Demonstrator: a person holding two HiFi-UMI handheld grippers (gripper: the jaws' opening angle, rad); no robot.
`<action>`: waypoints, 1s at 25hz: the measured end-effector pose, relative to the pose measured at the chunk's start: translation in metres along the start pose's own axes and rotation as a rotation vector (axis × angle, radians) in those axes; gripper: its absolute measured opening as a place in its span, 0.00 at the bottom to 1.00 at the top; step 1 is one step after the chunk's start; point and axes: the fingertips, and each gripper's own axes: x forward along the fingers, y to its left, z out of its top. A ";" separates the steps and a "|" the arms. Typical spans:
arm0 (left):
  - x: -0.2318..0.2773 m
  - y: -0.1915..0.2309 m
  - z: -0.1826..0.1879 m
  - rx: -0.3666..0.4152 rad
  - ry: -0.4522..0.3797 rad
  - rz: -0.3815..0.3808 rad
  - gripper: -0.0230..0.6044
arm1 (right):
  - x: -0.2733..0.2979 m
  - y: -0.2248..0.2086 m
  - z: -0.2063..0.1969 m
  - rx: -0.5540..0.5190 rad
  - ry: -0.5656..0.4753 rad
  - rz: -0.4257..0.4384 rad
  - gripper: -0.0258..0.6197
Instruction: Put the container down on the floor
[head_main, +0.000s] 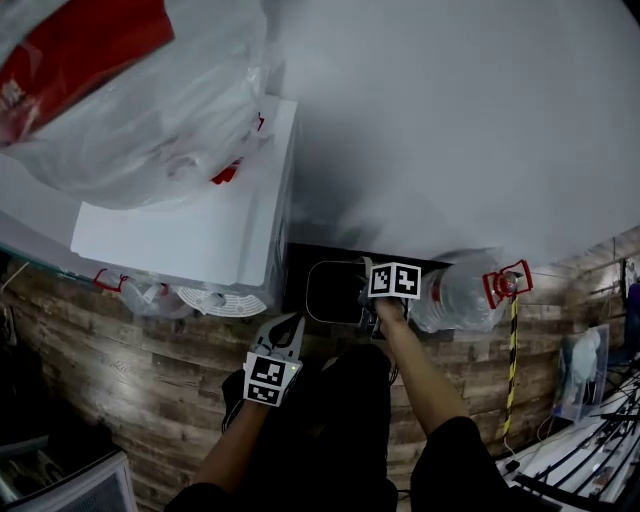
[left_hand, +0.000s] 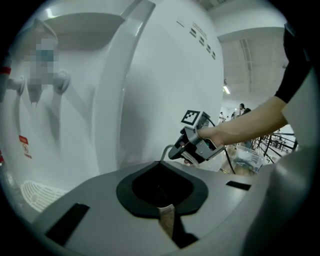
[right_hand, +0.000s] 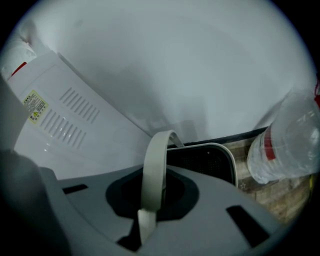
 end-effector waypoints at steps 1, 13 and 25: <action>0.003 0.000 -0.005 -0.001 -0.004 0.001 0.06 | 0.005 -0.003 -0.001 0.003 0.001 0.003 0.06; 0.032 0.011 -0.080 -0.020 -0.023 0.016 0.06 | 0.074 -0.037 -0.027 0.004 0.039 0.035 0.06; 0.046 0.022 -0.127 -0.020 -0.041 0.047 0.06 | 0.123 -0.050 -0.041 0.051 0.055 0.096 0.06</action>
